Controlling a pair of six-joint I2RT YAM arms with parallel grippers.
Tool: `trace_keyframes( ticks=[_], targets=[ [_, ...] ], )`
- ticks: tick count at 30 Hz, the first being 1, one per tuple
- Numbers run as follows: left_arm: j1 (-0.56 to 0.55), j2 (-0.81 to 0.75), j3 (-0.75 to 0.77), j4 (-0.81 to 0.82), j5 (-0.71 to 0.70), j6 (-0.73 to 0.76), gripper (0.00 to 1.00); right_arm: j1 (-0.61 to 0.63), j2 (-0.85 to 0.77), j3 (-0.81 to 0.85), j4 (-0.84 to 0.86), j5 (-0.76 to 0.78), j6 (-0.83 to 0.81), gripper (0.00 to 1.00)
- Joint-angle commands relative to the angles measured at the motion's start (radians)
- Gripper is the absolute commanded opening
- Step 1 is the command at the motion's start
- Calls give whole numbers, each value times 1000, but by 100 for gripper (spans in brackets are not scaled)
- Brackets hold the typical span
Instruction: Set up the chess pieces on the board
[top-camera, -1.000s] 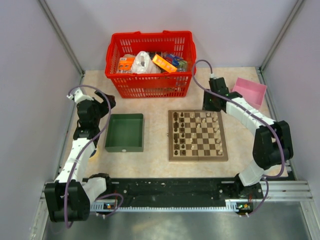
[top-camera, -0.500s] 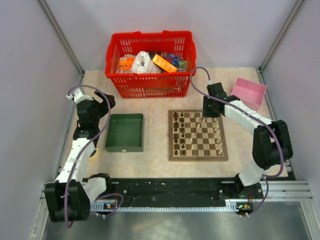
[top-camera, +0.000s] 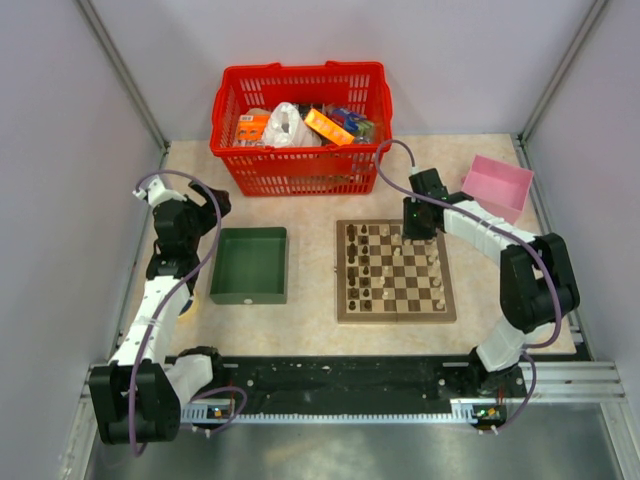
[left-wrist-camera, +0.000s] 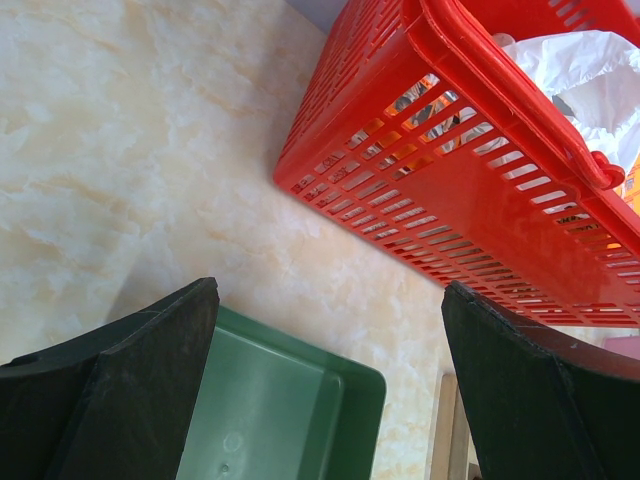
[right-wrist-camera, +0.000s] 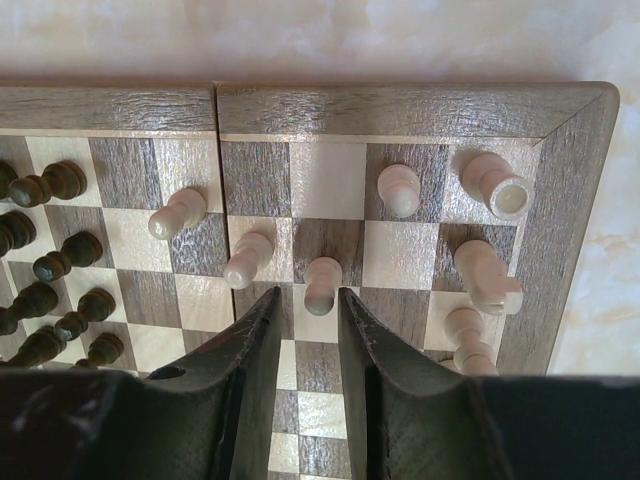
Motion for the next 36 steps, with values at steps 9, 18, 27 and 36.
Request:
trace_keyframes(
  ticks=[9,18,27,36],
  targets=[
    [5,-2,22,49,5,-1,99,14,8,2,16,23,4,23],
    [7,-2,17,46,4,-3,99,14,11,-2,13,22,-5,17],
    [7,-10,14,43,-1,0,99,10,-29,5,-4,117,-9,12],
    [8,-10,11,43,-1,2,99,-10,-32,1,-8,139,-9,12]
  ],
)
